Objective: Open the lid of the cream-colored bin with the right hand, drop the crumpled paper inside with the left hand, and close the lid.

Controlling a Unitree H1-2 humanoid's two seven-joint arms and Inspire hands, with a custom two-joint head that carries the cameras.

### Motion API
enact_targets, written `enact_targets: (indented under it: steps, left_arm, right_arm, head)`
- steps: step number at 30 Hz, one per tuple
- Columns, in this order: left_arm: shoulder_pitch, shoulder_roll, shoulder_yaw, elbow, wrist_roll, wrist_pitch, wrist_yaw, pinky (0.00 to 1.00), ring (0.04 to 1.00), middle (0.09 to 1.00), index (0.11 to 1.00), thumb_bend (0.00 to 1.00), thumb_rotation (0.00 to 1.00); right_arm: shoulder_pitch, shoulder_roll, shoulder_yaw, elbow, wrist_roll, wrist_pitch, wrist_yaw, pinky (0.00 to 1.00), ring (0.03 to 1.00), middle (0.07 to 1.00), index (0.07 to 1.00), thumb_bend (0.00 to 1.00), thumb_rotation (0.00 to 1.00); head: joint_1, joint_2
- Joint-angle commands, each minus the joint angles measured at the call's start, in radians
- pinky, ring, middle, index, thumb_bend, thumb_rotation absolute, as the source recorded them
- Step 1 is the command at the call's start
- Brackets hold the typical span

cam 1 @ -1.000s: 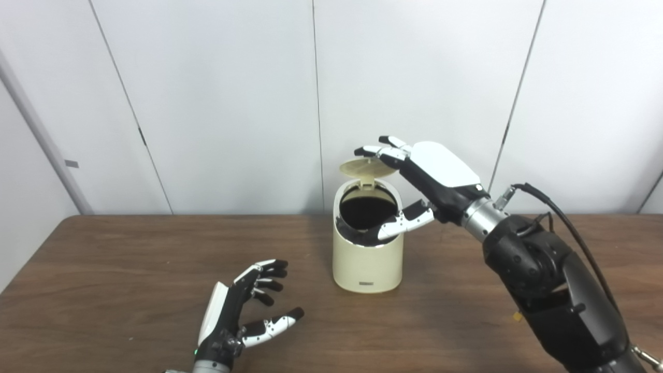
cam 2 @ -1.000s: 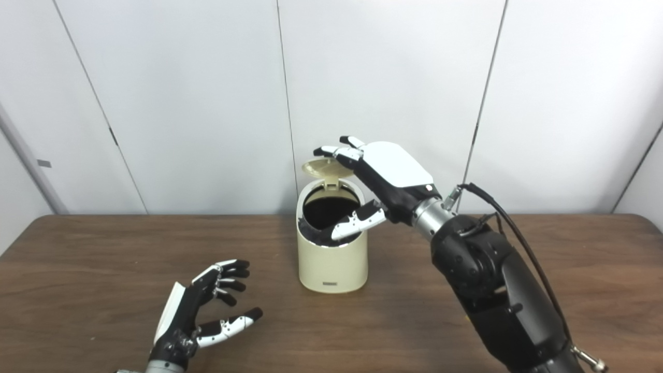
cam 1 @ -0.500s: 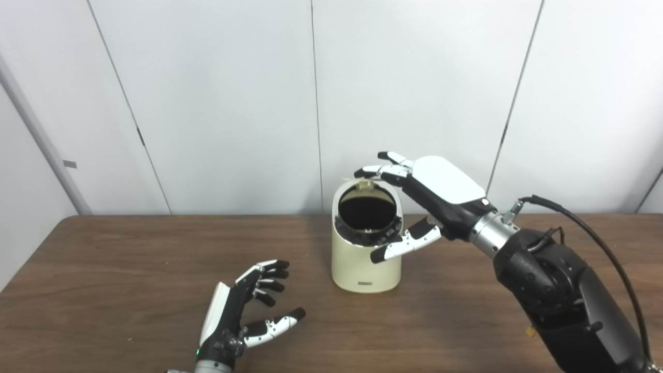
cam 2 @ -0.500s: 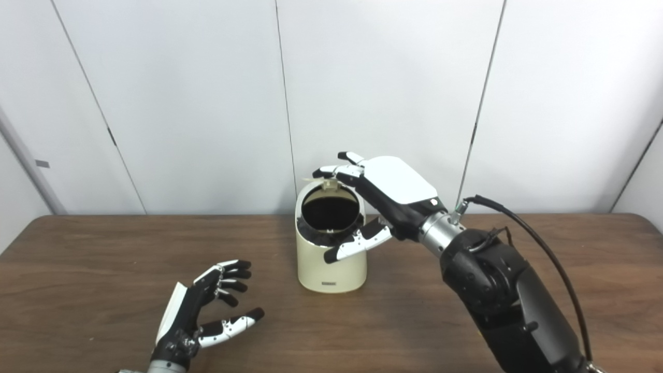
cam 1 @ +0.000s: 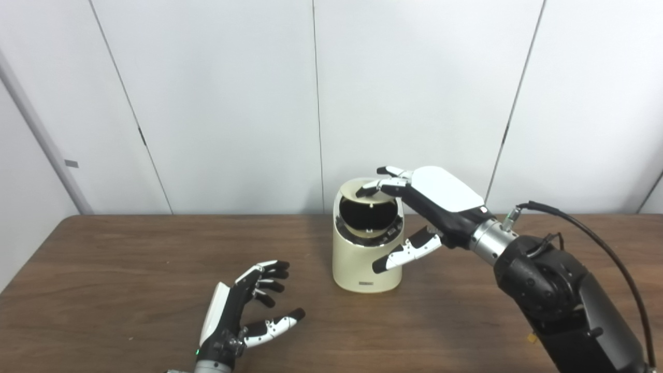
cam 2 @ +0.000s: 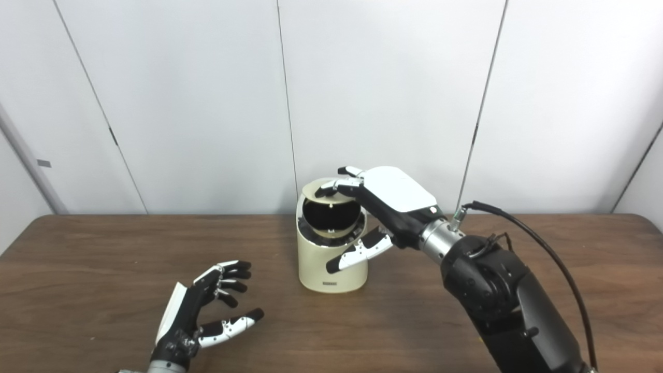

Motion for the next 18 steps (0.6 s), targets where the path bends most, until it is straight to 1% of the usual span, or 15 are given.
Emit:
enact_targets:
  steps: [1,4,7,9,18]
  left_arm:
    - [-0.02,-0.001,0.003,-0.042,0.0,-0.01,0.005,0.51,0.638,0.712,0.741,0.71,0.08]
    - [-0.018,-0.002,0.002,-0.049,0.009,-0.001,0.006,0.51,0.638,0.711,0.743,0.71,0.08]
    - [-0.016,-0.002,0.003,-0.046,0.011,-0.007,0.01,0.5,0.636,0.71,0.742,0.71,0.09]
    - [-0.015,-0.001,0.004,-0.044,0.011,-0.013,0.011,0.5,0.633,0.708,0.742,0.71,0.09]
    - [-0.01,-0.004,0.003,-0.058,0.009,0.0,0.006,0.5,0.63,0.708,0.742,0.71,0.08]
  right_arm:
    - [-0.03,-0.012,-0.008,-0.001,-0.004,-0.013,-0.008,0.91,0.941,0.764,0.755,0.8,0.5]
    - [-0.024,-0.011,-0.009,0.012,-0.002,-0.023,-0.013,0.91,0.941,0.756,0.748,0.8,0.49]
    - [-0.015,-0.011,-0.008,0.021,0.002,-0.027,-0.012,0.9,0.938,0.753,0.745,0.8,0.46]
    - [-0.011,-0.013,-0.005,0.023,0.003,-0.03,-0.01,0.91,0.937,0.751,0.745,0.8,0.45]
    - [0.003,-0.016,0.009,0.038,0.0,-0.038,-0.006,0.92,0.93,0.743,0.738,0.79,0.39]
  head:
    - [0.001,0.001]
    - [0.003,0.003]
    - [0.007,0.007]
    - [0.008,0.012]
    - [0.009,0.016]
